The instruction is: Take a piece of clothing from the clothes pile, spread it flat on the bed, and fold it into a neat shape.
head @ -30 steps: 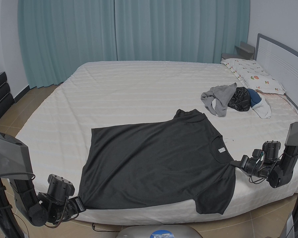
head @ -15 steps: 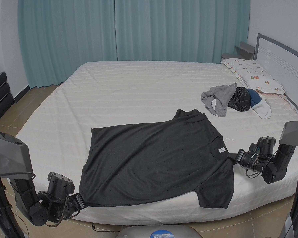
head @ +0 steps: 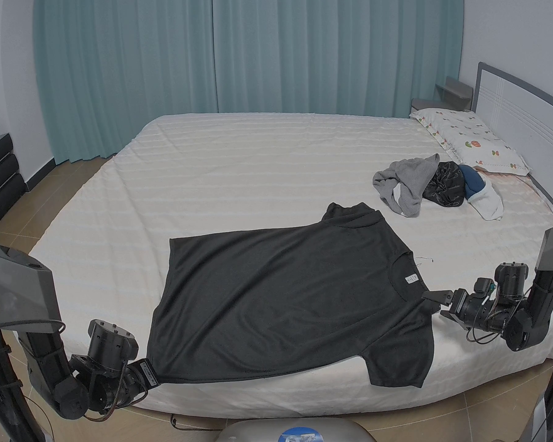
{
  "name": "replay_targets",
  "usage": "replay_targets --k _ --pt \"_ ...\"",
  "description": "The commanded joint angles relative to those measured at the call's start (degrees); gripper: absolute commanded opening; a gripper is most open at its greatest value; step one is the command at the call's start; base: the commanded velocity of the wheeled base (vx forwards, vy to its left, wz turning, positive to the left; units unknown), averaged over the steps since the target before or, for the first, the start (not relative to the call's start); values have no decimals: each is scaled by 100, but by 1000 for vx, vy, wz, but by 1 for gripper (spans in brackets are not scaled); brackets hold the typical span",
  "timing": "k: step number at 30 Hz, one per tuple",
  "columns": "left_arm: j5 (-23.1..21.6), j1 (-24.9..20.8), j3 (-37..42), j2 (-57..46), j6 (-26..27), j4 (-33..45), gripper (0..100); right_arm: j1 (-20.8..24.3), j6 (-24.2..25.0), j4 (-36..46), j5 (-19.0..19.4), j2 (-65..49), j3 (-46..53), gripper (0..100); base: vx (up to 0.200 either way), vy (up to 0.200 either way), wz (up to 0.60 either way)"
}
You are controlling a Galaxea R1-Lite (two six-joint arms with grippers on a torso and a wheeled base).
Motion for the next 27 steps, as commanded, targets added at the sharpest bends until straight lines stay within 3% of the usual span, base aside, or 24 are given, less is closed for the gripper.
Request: replay_targets --k 1,11,17,24,25,27 --pt "8 0 26 -101 4 -2 0 -80 -48 -21 139 -317 661 100 0 0 0" --pt "8 0 61 -294 13 7 0 96 -286 -223 201 184 1144 100 0 0 0" --pt "8 8 53 -294 13 7 0 290 -198 -856 130 597 1153 100 0 0 0" --pt "8 8 53 -294 13 7 0 457 -189 -1032 113 676 1179 100 0 0 0" --pt "8 17 44 -294 13 7 0 448 -189 -1032 104 676 1179 0 0 0 0" --pt "8 44 44 -294 13 7 0 395 -198 -1032 69 641 1206 0 0 0 0"
